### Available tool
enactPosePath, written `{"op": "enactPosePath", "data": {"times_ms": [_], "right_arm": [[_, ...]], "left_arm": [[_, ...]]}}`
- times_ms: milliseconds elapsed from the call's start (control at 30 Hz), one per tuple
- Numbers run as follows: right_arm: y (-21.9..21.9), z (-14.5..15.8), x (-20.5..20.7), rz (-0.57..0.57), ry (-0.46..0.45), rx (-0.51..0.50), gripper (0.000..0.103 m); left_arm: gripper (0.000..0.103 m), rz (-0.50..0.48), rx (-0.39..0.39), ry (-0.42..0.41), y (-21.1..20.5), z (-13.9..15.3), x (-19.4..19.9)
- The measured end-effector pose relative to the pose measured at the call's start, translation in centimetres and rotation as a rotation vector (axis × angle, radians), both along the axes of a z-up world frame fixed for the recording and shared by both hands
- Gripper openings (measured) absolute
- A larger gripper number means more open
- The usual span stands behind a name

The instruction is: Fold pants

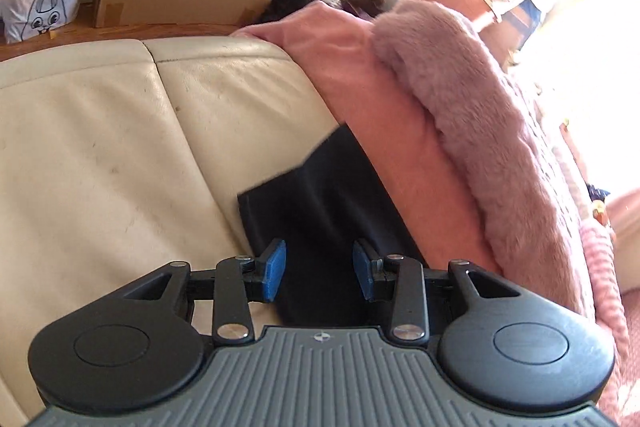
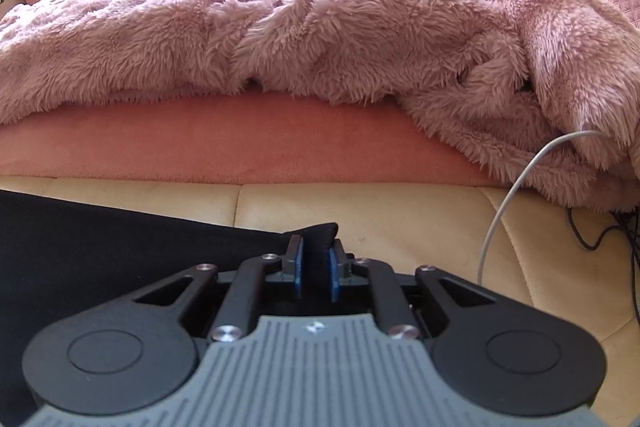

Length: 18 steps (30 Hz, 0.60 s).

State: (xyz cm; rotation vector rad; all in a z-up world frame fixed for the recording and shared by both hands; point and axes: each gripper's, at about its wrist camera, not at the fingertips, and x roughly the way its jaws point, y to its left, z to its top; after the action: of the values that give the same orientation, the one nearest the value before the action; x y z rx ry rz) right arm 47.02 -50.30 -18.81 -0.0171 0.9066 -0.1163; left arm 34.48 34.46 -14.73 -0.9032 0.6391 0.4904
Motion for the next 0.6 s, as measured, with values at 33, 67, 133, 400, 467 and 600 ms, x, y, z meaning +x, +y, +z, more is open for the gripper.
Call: {"op": "enactPosePath", "data": {"times_ms": [33, 67, 133, 400, 467, 600], "right_arm": [[0.0, 0.0, 0.1, 0.000, 0.003, -0.004, 0.008], [0.1, 0.0, 0.1, -0.001, 0.006, -0.008, 0.008], [0.2, -0.1, 0.3, -0.001, 0.011, -0.019, 0.008], [-0.3, 0.7, 1.0, 0.007, 0.051, -0.003, 0.007], [-0.9, 1.2, 1.4, 0.006, 0.071, 0.019, 0.006], [-2.1, 3.7, 1.4, -0.025, 0.035, 0.057, 0.001]], "left_arm": [[0.043, 0.009, -0.003, 0.000, 0.3, -0.2, 0.5], [0.042, 0.013, -0.005, 0.010, 0.6, -0.4, 1.0], [0.027, 0.025, 0.002, 0.030, 0.9, -0.7, 1.6], [0.000, -0.067, 0.180, 0.016, 0.0, 5.1, 1.8], [0.000, -0.109, 0.239, 0.069, 0.3, 6.9, 1.9], [0.000, -0.180, 0.277, 0.180, 1.4, 6.5, 2.7]]}}
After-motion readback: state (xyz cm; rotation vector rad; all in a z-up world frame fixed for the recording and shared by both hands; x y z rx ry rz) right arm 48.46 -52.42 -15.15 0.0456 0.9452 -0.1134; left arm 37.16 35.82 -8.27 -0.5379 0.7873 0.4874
